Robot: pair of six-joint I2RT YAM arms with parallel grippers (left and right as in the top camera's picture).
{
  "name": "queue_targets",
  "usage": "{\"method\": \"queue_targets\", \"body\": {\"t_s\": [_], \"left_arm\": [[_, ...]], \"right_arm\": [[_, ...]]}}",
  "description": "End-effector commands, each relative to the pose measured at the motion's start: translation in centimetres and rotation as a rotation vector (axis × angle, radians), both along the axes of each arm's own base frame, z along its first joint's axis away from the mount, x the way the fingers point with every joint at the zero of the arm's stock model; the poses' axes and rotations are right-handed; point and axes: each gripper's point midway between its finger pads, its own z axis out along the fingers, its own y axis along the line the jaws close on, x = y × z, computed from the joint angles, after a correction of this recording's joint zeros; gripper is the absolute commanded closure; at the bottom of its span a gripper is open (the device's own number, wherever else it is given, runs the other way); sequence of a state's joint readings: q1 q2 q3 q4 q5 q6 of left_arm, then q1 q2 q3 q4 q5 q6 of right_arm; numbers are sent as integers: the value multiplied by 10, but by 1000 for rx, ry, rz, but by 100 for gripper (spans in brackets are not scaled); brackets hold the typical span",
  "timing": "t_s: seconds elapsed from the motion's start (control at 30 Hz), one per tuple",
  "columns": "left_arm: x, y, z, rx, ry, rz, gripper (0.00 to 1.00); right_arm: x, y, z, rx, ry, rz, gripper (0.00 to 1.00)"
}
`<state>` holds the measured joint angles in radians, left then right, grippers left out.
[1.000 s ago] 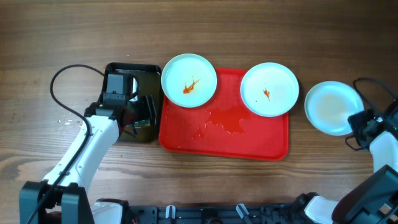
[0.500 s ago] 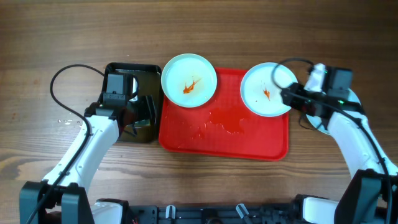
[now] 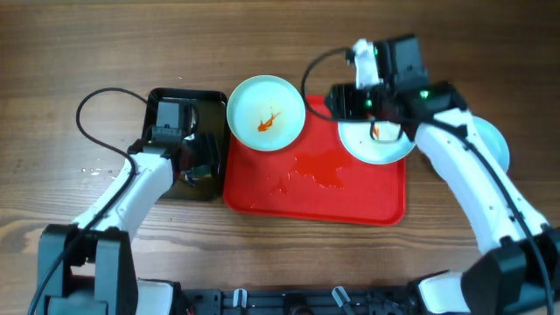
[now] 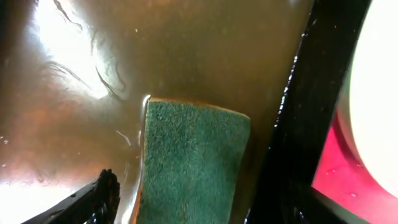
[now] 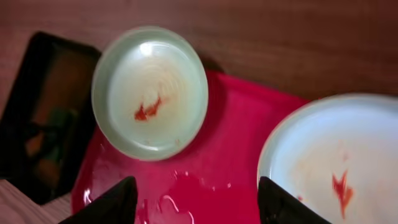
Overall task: Clean dirty plates on tray and stack at the side
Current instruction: 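Move the right gripper to the left plate and grip its rim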
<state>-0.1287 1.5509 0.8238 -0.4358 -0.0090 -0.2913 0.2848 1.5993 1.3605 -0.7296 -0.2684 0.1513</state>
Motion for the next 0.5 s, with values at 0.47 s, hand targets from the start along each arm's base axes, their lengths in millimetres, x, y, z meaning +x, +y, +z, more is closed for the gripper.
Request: {"method": "queue_targets", "body": {"t_s": [0.47], "left_arm": [[-2, -2, -18, -13, 55, 0, 25]], "right_arm": [[9, 69, -189, 13, 388, -50, 70]]}}
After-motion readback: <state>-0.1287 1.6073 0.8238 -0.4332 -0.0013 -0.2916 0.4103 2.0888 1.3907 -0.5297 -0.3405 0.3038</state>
